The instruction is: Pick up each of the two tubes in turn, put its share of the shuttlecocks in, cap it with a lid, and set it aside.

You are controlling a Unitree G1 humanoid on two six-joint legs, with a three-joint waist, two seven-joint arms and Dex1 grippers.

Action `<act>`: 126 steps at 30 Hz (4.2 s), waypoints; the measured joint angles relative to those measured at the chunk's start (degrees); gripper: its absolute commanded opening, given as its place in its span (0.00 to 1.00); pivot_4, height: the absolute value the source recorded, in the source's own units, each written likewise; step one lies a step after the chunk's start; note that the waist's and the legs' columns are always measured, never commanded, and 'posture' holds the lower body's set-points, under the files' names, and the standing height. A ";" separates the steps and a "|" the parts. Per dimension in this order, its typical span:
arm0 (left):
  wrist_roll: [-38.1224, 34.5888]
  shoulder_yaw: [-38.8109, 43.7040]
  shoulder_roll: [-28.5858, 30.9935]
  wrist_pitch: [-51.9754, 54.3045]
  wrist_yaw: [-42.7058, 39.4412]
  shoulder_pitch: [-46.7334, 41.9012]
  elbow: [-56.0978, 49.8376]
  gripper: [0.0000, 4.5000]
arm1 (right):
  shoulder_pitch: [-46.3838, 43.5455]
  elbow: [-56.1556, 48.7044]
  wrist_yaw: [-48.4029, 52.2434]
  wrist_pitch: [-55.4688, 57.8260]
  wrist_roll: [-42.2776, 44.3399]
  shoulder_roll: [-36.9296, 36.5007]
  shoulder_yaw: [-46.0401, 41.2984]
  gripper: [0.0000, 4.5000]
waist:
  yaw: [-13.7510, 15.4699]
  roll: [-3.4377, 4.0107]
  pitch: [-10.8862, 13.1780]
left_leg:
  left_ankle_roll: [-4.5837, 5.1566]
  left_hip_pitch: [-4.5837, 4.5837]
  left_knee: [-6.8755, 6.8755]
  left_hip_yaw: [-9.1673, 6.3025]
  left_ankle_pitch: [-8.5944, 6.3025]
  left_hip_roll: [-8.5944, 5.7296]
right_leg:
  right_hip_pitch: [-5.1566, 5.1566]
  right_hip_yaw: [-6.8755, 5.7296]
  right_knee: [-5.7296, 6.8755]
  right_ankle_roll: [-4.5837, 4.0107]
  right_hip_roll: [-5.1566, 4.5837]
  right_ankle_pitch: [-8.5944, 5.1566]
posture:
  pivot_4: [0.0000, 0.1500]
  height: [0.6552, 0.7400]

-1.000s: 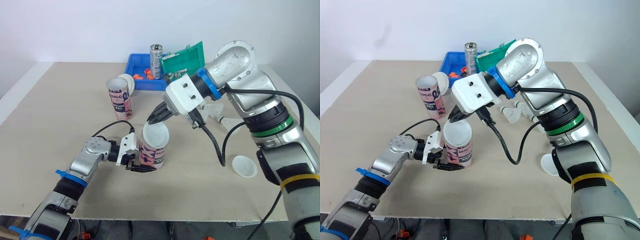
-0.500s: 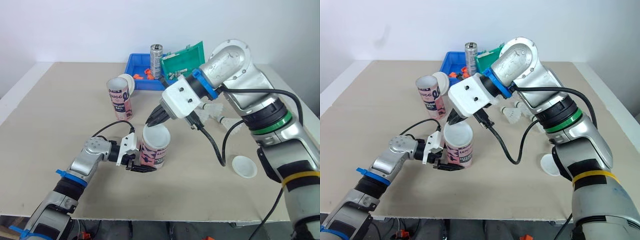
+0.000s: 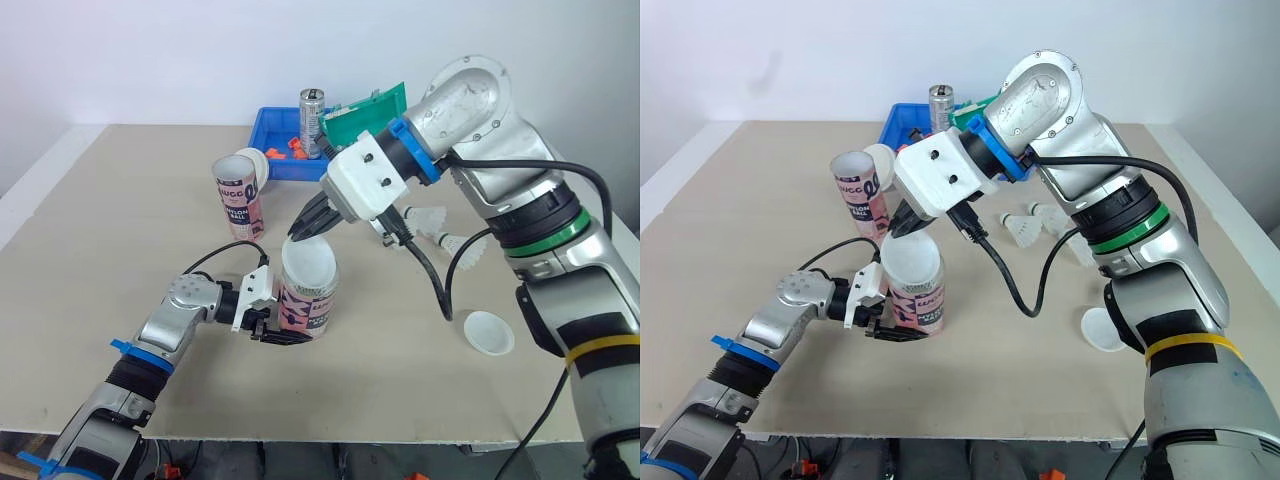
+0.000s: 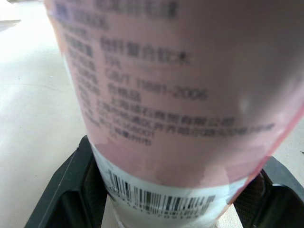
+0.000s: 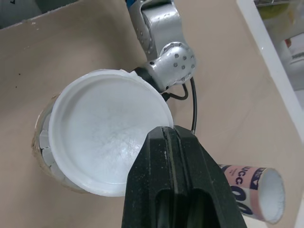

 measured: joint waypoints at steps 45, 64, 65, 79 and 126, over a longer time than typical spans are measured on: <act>-0.02 0.23 0.43 1.31 1.01 1.17 -1.16 0.68 | 5.94 1.08 0.08 -3.68 -4.29 0.78 -0.25 0.74 | -0.18 -0.33 -0.52 | 0.00 0.39 -0.37 0.01 -0.01 0.03 | 0.14 -0.01 -0.02 -0.23 0.00 -0.14 | 1.00 0.57; -0.08 0.25 0.61 1.00 0.22 0.89 -0.88 0.68 | 7.65 -4.67 0.13 0.70 2.66 -2.53 4.58 0.02 | -0.16 -0.33 -0.51 | 0.02 0.34 -0.47 0.02 -0.06 0.03 | 0.04 -0.02 -0.02 -0.29 0.02 -0.23 | 1.00 0.57; -0.08 0.24 0.61 0.96 0.23 0.92 -0.88 0.68 | 7.81 -4.68 0.12 0.48 1.78 -1.86 4.86 0.02 | -0.15 -0.33 -0.51 | 0.02 0.33 -0.47 0.02 -0.06 0.03 | 0.04 -0.03 -0.02 -0.28 0.02 -0.24 | 1.00 0.57; 0.12 0.49 1.23 1.17 1.19 1.55 0.24 0.68 | 7.23 -0.44 -0.12 -11.69 -7.00 2.54 6.27 0.02 | -0.88 -0.64 -1.19 | -0.25 1.48 -0.51 -0.09 -0.38 0.10 | 0.61 0.00 -0.08 -0.45 0.04 -0.32 | 1.00 0.57; -7.59 10.50 12.64 3.07 -3.53 10.49 -11.81 0.99 | 55.46 -31.68 -25.18 27.23 4.74 -5.91 -18.40 1.00 | -1.44 -1.17 -0.20 | -0.43 -0.41 -0.48 -0.33 -0.83 0.03 | -0.68 0.02 -0.16 0.20 0.18 -0.72 | 1.00 0.57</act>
